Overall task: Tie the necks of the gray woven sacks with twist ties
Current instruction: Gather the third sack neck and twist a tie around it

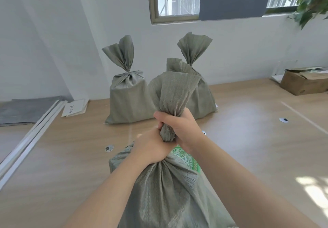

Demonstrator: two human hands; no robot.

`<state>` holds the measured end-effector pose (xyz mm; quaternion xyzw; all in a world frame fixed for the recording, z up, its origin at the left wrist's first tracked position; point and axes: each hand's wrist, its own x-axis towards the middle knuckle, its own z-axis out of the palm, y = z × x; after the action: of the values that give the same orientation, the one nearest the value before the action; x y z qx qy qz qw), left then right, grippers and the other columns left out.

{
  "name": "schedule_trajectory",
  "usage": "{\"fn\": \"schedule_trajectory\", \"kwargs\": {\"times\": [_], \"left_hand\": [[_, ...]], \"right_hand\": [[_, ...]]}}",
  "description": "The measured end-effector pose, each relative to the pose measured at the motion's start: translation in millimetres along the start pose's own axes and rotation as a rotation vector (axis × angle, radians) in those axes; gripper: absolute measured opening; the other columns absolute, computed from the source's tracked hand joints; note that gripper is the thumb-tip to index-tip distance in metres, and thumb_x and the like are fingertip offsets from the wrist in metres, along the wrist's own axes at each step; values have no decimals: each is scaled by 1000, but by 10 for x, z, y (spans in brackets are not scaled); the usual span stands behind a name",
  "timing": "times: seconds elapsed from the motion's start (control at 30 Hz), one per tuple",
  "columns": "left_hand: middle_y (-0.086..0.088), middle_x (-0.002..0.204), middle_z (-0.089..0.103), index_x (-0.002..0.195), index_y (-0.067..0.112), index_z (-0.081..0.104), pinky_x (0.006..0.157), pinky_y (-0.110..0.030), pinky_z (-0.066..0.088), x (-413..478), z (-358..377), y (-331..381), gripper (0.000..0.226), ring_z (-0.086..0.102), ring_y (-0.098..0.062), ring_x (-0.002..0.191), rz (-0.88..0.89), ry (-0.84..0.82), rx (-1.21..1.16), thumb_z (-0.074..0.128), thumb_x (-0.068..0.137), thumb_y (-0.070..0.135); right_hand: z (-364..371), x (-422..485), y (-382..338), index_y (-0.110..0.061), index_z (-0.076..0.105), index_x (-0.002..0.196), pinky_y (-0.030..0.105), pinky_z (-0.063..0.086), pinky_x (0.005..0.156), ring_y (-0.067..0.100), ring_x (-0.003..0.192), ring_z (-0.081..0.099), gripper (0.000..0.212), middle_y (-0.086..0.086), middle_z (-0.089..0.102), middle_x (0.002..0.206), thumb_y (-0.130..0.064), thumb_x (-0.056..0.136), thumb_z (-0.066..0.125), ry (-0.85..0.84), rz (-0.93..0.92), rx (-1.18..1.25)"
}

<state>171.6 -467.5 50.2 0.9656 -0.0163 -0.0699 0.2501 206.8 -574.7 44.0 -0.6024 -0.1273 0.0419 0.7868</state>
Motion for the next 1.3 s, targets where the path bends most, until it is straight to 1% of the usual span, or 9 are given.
{"fn": "schedule_trajectory", "kwargs": {"times": [0.1,0.23,0.37,0.5,0.6,0.73,0.93,1.07,1.3], "left_hand": [[5,109,70,115,36,61,102,-48,41,89,13,6,40,61,-27,108,1,-4,23,47,89,62],[4,121,68,118,38,61,105,-45,41,178,6,12,38,58,-27,117,-16,16,-11,51,89,61],[1,123,68,112,39,66,105,-45,42,273,20,-6,37,59,-27,117,-19,9,-62,56,86,62],[1,115,70,91,45,61,102,-44,46,365,25,-36,28,61,-27,112,-22,8,-95,57,77,68],[1,114,70,92,41,62,100,-41,47,447,45,-55,25,61,-26,111,-36,16,-105,62,81,64],[0,114,68,108,32,68,98,-36,47,510,55,-70,35,60,-26,111,-60,35,-137,65,83,56],[3,106,68,99,34,64,95,-36,48,656,93,-115,27,61,-23,106,-62,35,-150,67,82,55],[8,77,62,78,32,60,87,-37,52,742,119,-170,25,65,-26,90,-48,34,-156,69,80,55],[14,67,56,67,31,55,74,-29,44,742,127,-165,28,58,-20,77,-5,64,-165,69,84,49]], "right_hand": [[-250,2,0,-11,67,101,33,52,81,16,88,67,24,-1,70,88,-12,79,78,-114,9,-36],[-717,-8,90,-11,57,131,46,47,97,29,115,62,53,12,67,124,-26,83,75,-154,68,-30],[-1215,-49,359,-21,62,128,40,52,89,18,101,67,45,6,71,118,-34,86,72,101,201,-98],[-1682,-111,867,-14,63,125,35,54,80,18,90,67,36,9,72,110,-23,91,70,310,345,-322],[-1986,-205,1331,-10,66,119,32,51,71,17,78,64,32,6,70,94,-16,88,70,383,450,-493],[-2239,-322,1803,-13,69,117,31,50,80,20,89,65,32,2,69,95,-18,85,69,380,585,-749],[-2481,-385,2277,-15,63,126,26,49,83,21,93,63,41,-1,69,103,-17,85,58,303,739,-1013],[-2577,-357,2502,-18,59,130,30,50,86,25,111,63,42,5,65,126,-16,89,53,276,782,-1177],[-2625,-292,2755,-16,56,82,31,56,74,28,82,66,18,6,65,91,0,80,49,192,885,-1413]]}}
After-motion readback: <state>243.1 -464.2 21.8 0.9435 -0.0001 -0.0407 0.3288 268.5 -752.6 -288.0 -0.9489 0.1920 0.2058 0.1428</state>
